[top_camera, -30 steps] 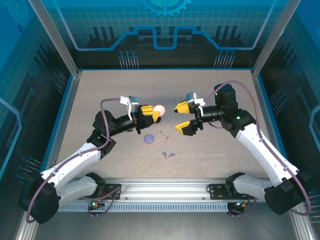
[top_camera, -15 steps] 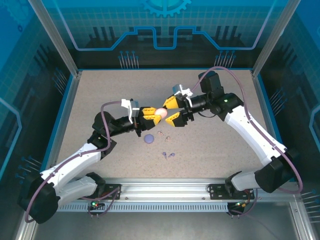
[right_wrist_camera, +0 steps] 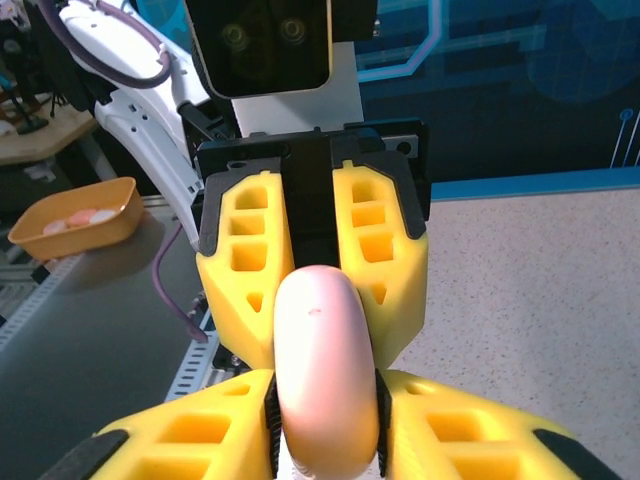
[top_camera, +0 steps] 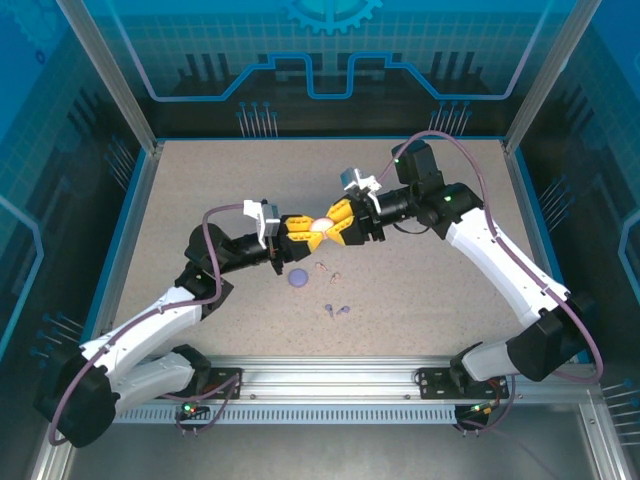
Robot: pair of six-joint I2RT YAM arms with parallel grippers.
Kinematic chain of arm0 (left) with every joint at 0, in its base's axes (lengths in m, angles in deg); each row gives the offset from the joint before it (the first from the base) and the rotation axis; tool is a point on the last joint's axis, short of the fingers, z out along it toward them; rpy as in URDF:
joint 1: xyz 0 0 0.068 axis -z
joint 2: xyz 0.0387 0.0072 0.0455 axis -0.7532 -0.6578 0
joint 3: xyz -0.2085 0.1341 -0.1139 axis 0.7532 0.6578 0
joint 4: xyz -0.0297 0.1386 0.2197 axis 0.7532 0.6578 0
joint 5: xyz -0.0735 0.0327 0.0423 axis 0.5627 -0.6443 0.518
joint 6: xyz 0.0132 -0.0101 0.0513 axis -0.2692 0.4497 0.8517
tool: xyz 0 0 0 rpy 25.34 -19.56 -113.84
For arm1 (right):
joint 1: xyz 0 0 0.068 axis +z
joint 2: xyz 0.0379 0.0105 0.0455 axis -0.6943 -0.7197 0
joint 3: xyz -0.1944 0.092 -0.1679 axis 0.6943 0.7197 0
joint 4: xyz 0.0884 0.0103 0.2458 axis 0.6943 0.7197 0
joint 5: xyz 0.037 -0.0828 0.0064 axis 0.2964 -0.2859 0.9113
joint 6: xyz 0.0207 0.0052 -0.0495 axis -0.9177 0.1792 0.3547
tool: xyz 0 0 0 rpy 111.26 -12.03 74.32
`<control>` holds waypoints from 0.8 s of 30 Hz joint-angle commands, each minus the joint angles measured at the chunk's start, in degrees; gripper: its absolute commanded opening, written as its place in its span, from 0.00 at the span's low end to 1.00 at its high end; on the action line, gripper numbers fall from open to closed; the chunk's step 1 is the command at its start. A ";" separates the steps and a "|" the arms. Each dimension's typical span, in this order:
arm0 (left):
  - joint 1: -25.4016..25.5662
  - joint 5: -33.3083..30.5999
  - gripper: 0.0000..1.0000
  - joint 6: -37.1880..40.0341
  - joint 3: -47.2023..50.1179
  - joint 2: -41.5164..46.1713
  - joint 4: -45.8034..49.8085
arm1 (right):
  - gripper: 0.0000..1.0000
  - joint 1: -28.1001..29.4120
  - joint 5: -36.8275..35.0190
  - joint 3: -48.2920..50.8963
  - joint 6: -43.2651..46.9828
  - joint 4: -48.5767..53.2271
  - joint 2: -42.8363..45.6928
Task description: Insert the wireless bluetooth earbuds into the charging case
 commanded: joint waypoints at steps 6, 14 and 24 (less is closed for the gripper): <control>0.41 0.08 0.37 2.33 0.40 0.82 0.22 | 0.26 0.69 1.06 -1.26 -1.06 -0.42 0.79; 0.88 0.07 0.47 2.46 0.57 0.22 0.30 | 0.26 0.74 0.84 -1.18 -0.84 -0.32 1.36; 1.25 0.24 0.40 2.54 -0.04 -1.11 0.73 | 0.26 1.11 0.49 -0.74 -1.23 -1.05 1.11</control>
